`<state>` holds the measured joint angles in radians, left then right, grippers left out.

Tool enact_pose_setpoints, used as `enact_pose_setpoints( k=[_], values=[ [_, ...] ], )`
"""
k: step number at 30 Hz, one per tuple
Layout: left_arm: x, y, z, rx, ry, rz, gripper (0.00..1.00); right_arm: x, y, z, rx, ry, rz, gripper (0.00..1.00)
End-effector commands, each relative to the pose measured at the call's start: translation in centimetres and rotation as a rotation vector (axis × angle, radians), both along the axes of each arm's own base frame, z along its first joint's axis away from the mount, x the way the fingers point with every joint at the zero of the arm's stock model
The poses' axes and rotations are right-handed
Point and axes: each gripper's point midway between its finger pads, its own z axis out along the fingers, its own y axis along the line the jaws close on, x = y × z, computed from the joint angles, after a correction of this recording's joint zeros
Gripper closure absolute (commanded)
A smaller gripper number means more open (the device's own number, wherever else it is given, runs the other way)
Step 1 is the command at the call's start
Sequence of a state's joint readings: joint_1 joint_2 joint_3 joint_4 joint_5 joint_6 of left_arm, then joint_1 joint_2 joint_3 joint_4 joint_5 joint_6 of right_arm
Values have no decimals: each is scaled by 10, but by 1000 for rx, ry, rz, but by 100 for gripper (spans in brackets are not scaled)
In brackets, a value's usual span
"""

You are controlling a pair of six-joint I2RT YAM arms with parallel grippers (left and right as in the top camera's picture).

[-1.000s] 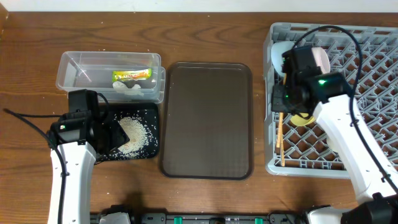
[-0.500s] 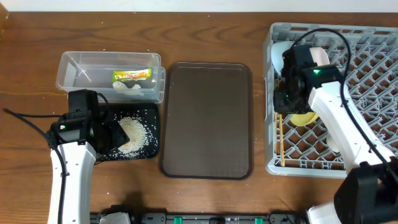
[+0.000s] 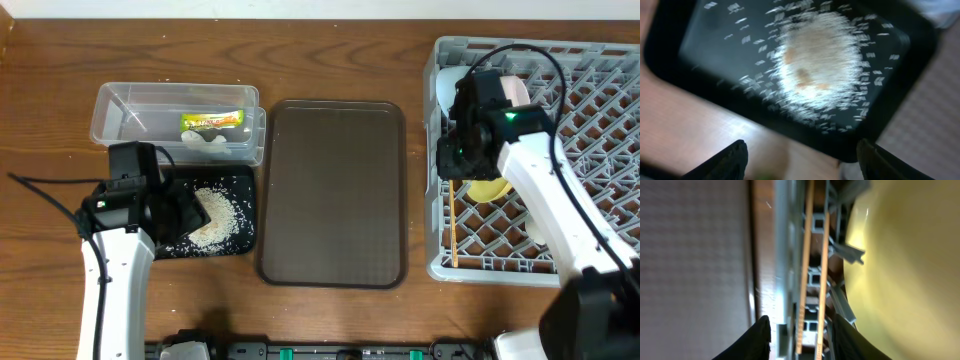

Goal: Sort waste into correct bins and load items into the dishwasher rack

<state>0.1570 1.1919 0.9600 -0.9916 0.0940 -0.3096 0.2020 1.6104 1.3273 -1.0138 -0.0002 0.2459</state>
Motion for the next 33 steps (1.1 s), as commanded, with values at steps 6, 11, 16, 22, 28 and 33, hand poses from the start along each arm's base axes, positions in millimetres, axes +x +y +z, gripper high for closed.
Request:
enact_pose_setpoints(
  k=[6, 11, 16, 22, 28, 33],
  values=[
    [20, -75, 10, -53, -108, -390, 27, 6, 1, 76, 95, -268, -14, 28],
    [-2, -94, 3, -8, -31, -546, 18, -13, -16, 87, 74, -258, -23, 24],
    [-23, -81, -1, 37, 63, -516, 18, -36, -25, 97, 68, -253, -40, 12],
    [-26, -79, 25, 56, -86, -520, 17, -62, -30, 105, 66, -320, -47, 1],
    [-40, -68, 57, 119, -378, -487, 10, -89, -36, 99, 88, -493, -62, 1],
    [-56, -63, 85, 124, -591, -448, 8, -113, -42, 88, 92, -623, -71, 1]
  ],
)
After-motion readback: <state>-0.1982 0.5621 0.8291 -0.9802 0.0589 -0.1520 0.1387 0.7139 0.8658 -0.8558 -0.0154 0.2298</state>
